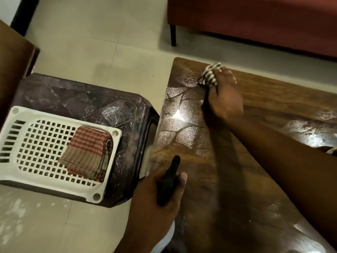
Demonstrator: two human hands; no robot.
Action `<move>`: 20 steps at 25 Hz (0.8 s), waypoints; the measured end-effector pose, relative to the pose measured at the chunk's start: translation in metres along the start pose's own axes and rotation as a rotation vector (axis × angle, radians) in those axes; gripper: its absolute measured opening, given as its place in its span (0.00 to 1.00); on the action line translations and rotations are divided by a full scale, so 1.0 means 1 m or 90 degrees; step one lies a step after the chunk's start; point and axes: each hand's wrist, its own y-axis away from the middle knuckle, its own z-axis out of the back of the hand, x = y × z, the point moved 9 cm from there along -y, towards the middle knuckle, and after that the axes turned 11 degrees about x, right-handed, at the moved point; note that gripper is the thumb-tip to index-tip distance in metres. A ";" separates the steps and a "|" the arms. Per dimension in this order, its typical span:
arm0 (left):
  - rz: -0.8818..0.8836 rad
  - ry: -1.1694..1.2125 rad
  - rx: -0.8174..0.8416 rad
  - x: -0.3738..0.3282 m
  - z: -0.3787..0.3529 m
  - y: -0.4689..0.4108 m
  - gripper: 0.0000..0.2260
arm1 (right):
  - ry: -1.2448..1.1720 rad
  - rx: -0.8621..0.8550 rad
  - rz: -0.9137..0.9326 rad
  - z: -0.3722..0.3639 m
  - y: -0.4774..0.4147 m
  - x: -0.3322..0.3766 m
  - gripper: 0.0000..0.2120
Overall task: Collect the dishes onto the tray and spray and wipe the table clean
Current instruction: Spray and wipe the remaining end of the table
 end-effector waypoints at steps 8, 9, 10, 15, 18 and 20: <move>-0.005 -0.046 -0.026 0.005 0.011 0.011 0.07 | 0.328 0.393 0.846 -0.108 0.159 0.103 0.24; 0.004 -0.037 -0.020 0.009 0.009 0.015 0.08 | 0.330 0.367 0.799 -0.101 0.138 0.104 0.25; 0.012 -0.019 -0.015 0.015 0.008 0.019 0.09 | 0.302 0.332 0.695 -0.091 0.107 0.104 0.27; -0.033 -0.070 -0.067 0.024 0.016 0.044 0.16 | 0.114 0.177 0.269 -0.052 0.027 0.091 0.29; -0.022 -0.098 -0.072 0.024 0.015 0.056 0.14 | 0.159 0.229 0.418 -0.086 0.109 0.100 0.29; -0.036 -0.148 -0.046 0.022 0.011 0.061 0.12 | 0.245 0.309 0.616 -0.114 0.192 0.087 0.29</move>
